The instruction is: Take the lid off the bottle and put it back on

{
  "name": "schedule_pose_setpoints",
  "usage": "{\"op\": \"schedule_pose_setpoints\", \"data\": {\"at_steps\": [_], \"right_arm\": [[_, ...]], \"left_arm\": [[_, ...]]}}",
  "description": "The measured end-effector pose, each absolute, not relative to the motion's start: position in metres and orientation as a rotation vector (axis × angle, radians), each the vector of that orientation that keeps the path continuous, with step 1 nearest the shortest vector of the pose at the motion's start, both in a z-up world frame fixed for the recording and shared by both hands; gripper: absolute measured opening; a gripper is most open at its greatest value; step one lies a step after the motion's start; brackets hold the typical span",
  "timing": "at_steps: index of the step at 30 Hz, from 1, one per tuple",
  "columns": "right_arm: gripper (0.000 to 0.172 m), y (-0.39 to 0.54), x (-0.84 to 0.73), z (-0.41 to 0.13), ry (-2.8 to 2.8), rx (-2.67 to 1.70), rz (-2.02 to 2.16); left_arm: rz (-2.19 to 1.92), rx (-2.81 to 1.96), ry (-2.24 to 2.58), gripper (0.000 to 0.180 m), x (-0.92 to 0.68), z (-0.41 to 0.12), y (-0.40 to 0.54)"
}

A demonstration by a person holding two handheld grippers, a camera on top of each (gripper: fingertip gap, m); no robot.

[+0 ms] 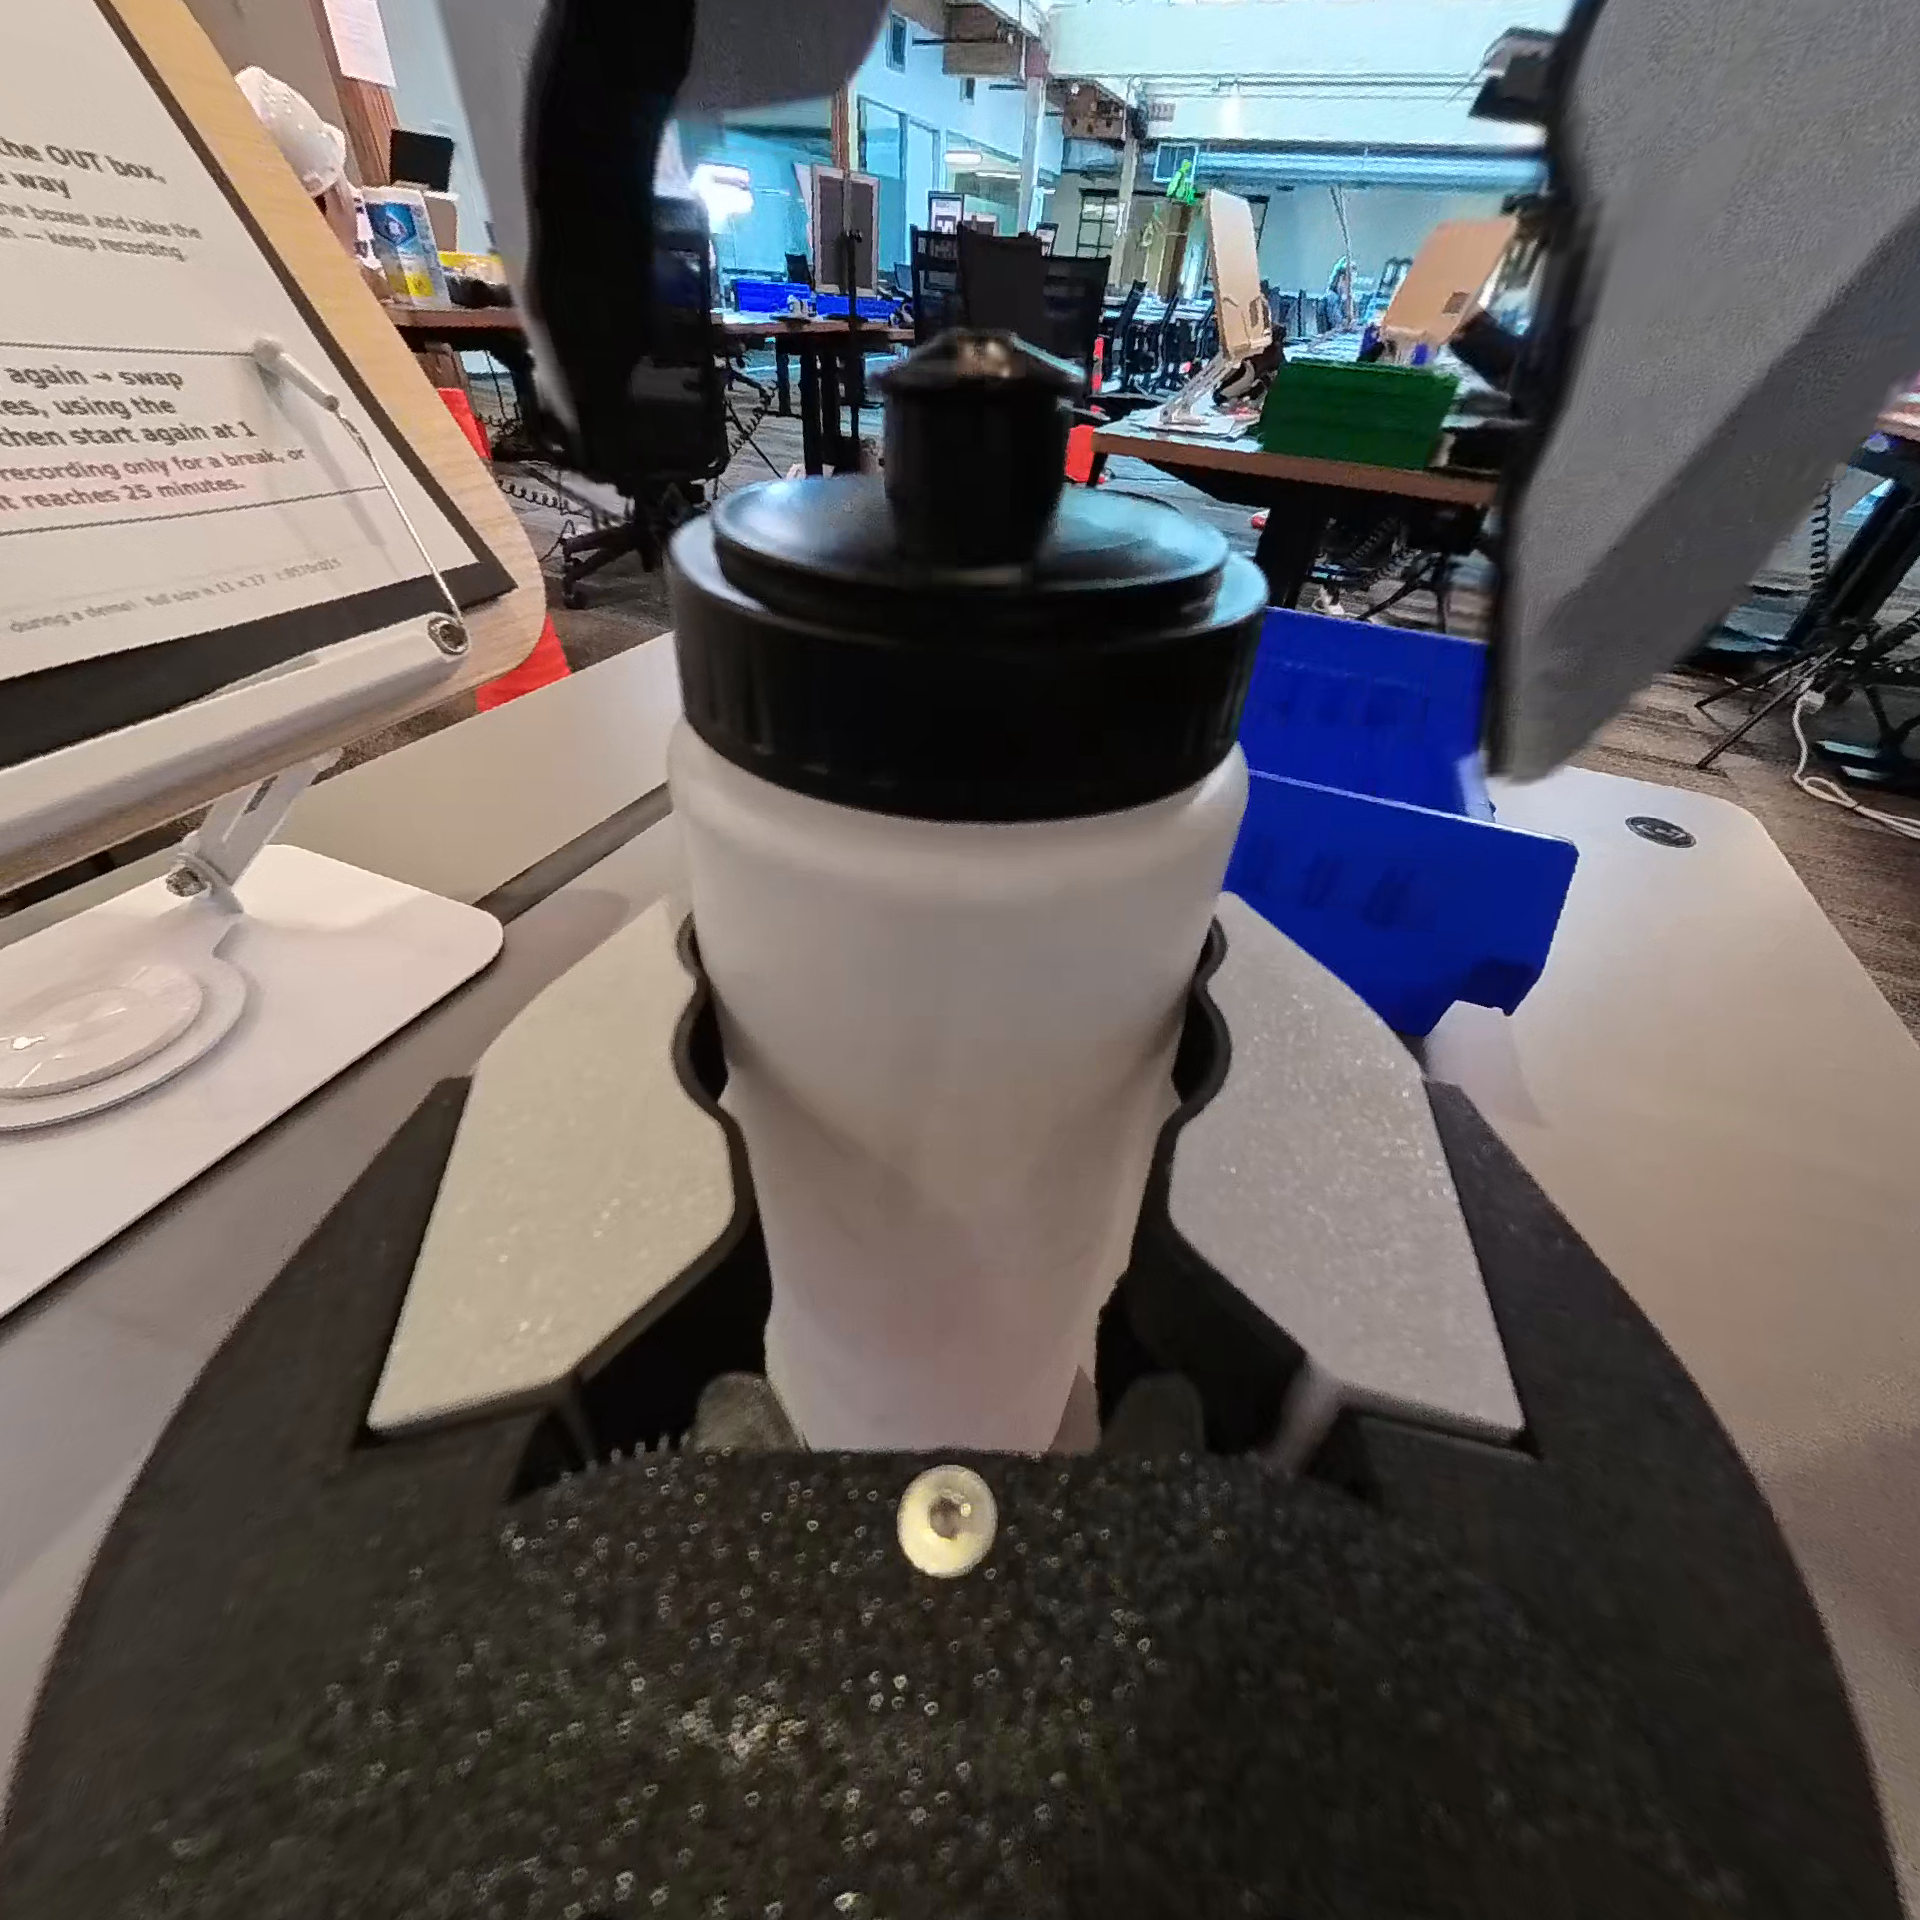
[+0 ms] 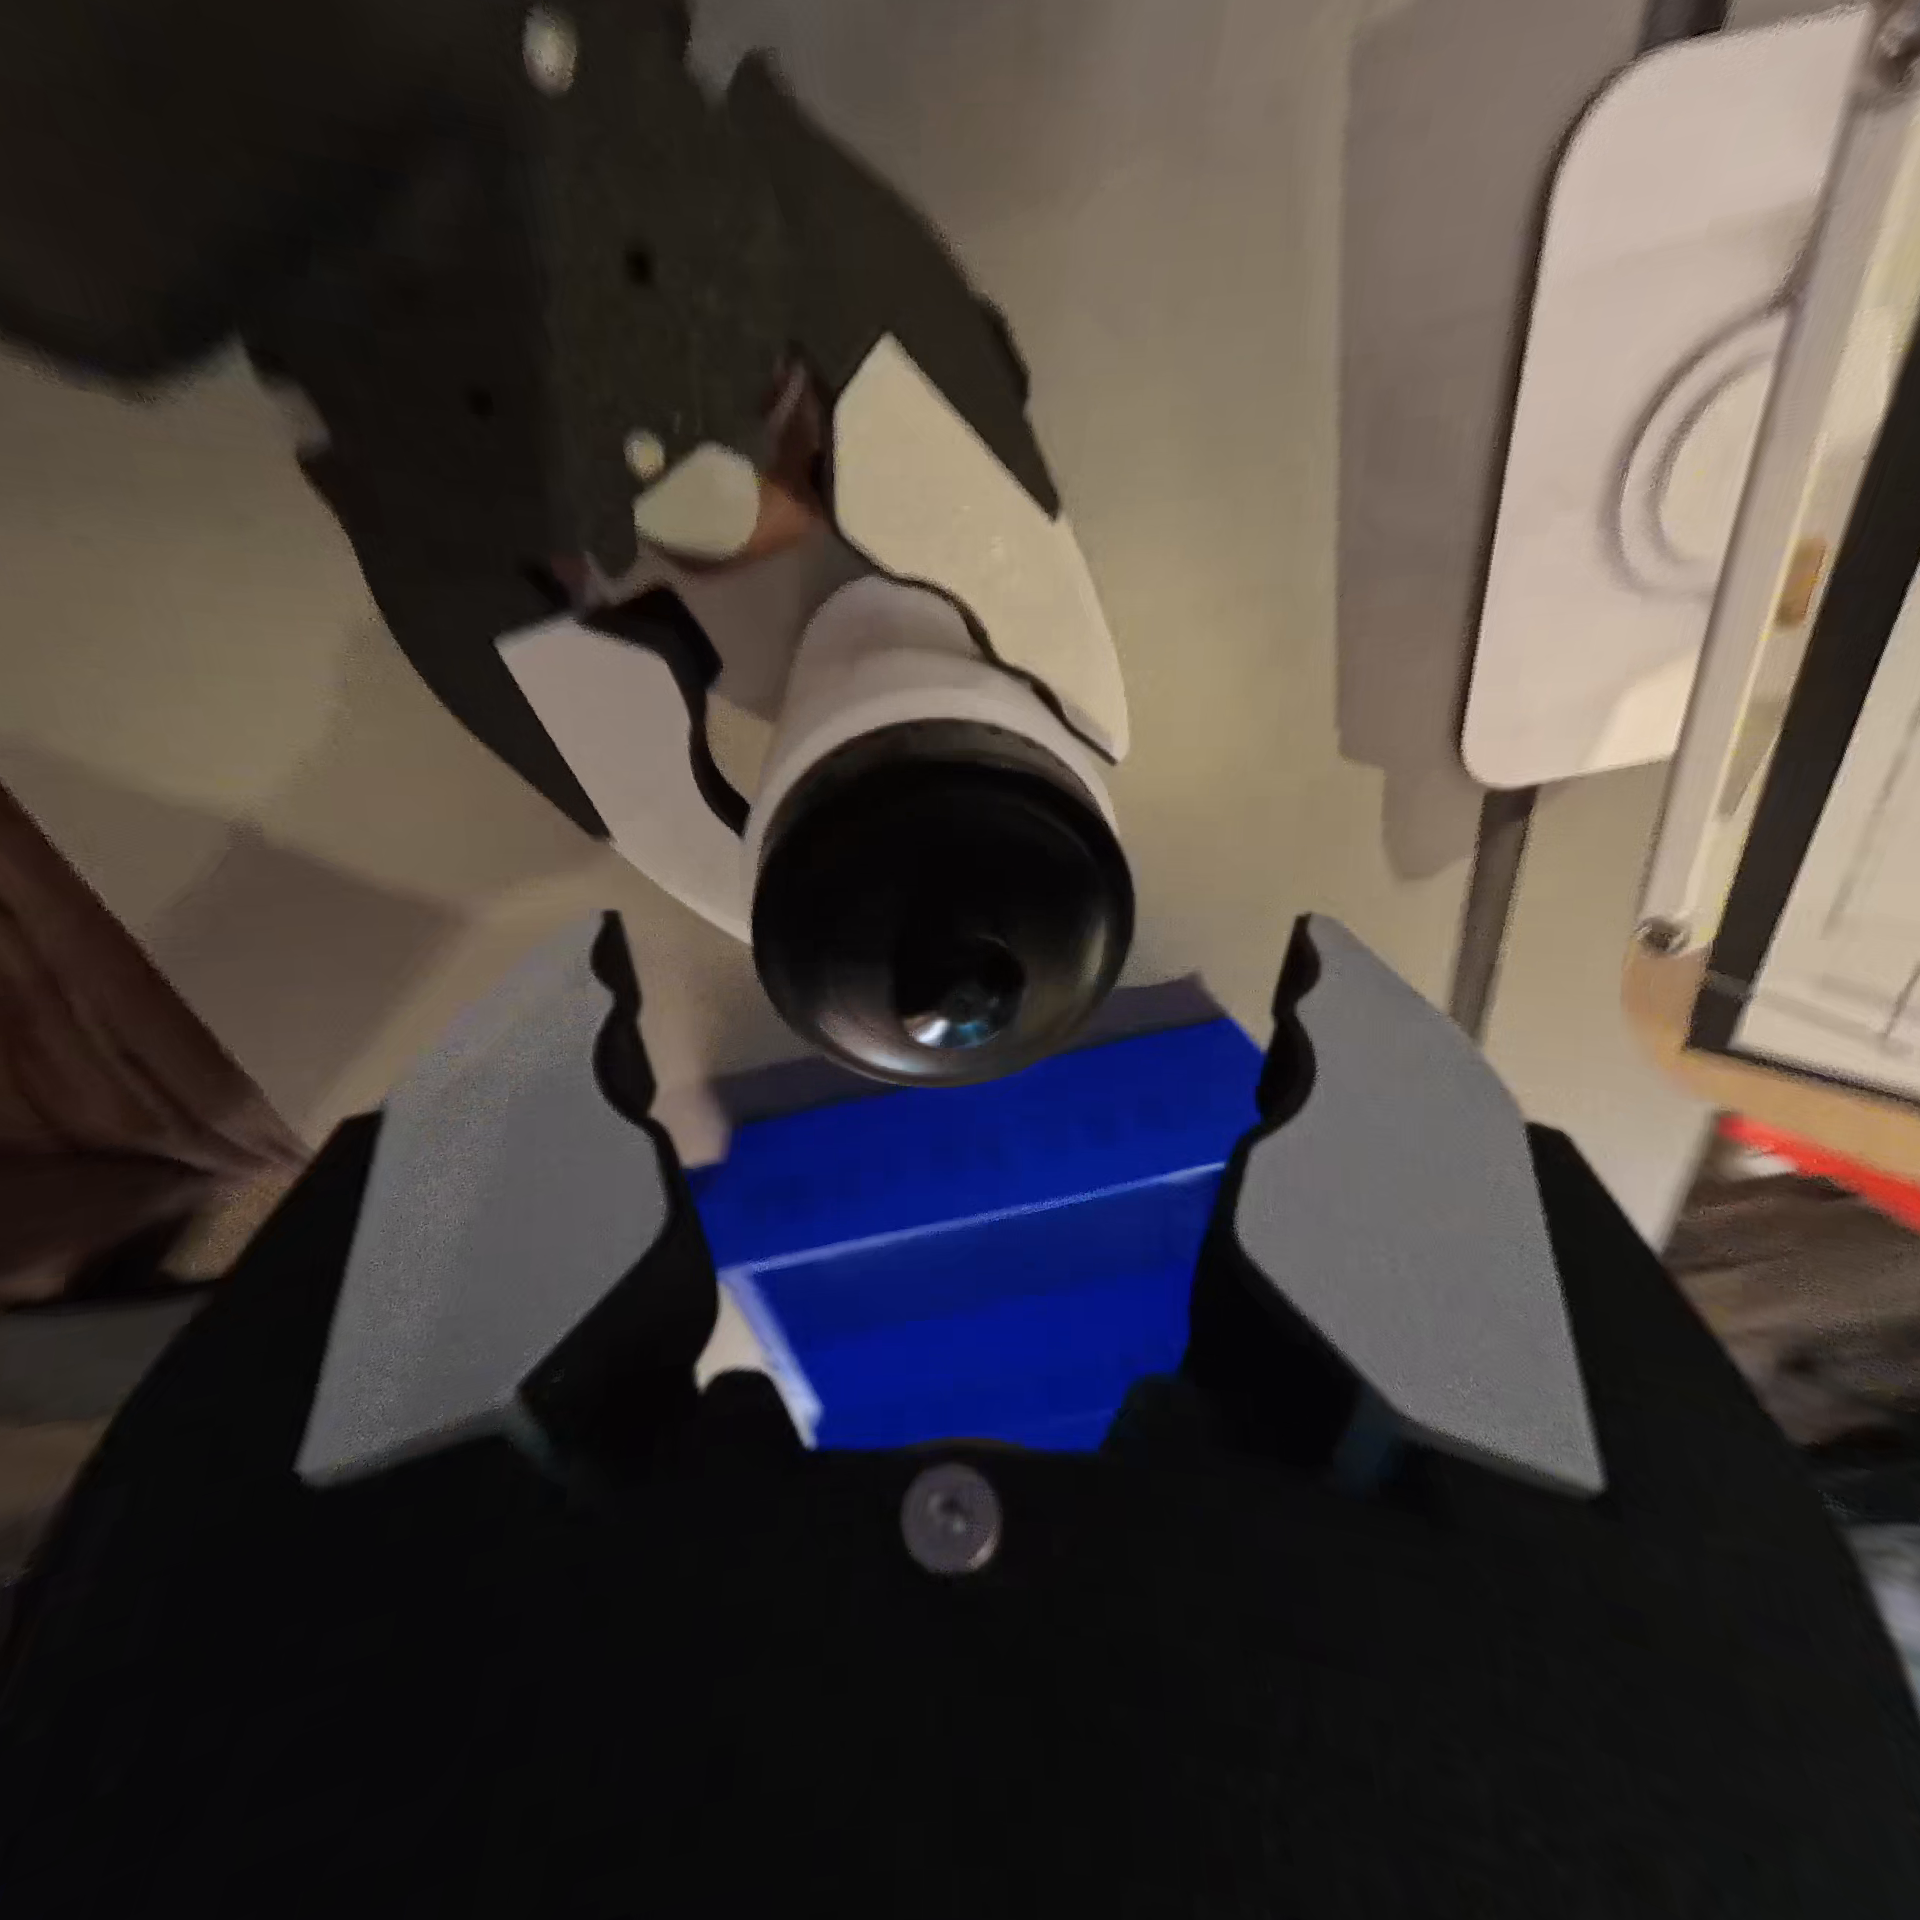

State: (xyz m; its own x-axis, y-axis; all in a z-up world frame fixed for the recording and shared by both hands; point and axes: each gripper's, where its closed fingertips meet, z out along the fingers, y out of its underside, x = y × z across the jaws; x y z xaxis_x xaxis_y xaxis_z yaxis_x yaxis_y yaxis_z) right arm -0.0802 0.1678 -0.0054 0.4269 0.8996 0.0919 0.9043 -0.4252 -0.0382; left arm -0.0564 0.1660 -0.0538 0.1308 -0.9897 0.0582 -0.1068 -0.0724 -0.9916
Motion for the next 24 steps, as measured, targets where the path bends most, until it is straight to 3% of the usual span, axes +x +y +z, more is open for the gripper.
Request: {"op": "schedule_pose_setpoints", "data": {"at_steps": [2,6,10,11,13,14,18,24], "right_arm": [[0.121,0.168,-0.092,0.006,-1.352,-2.677,0.024],[0.113,0.171,-0.084,0.013,-0.764,-2.838,0.057],[0.108,0.166,-0.079,-0.001,-0.529,-2.899,0.073],[0.103,0.165,-0.075,-0.006,-0.497,-2.915,0.034],[0.075,0.164,-0.078,-0.010,-0.473,-2.916,0.042],[0.072,0.163,-0.080,-0.010,-0.444,-2.924,0.057],[0.071,0.161,-0.081,-0.009,-0.624,-2.938,0.020],[0.071,0.157,-0.075,-0.009,-1.409,-2.789,-0.047]], "left_arm": [[-1.095,-1.400,1.157,0.086,-0.056,-0.054,0.166],[-1.073,-1.405,1.146,0.086,-0.056,-0.054,0.165],[-1.070,-1.409,1.134,0.086,-0.056,-0.054,0.166],[-1.068,-1.410,1.132,0.086,-0.056,-0.054,0.166],[-1.069,-1.414,1.124,0.086,-0.055,-0.054,0.167],[-1.071,-1.411,1.124,0.086,-0.056,-0.054,0.167],[-1.070,-1.408,1.137,0.086,-0.057,-0.053,0.166],[-1.069,-1.396,1.160,0.086,-0.054,-0.054,0.162]]}}
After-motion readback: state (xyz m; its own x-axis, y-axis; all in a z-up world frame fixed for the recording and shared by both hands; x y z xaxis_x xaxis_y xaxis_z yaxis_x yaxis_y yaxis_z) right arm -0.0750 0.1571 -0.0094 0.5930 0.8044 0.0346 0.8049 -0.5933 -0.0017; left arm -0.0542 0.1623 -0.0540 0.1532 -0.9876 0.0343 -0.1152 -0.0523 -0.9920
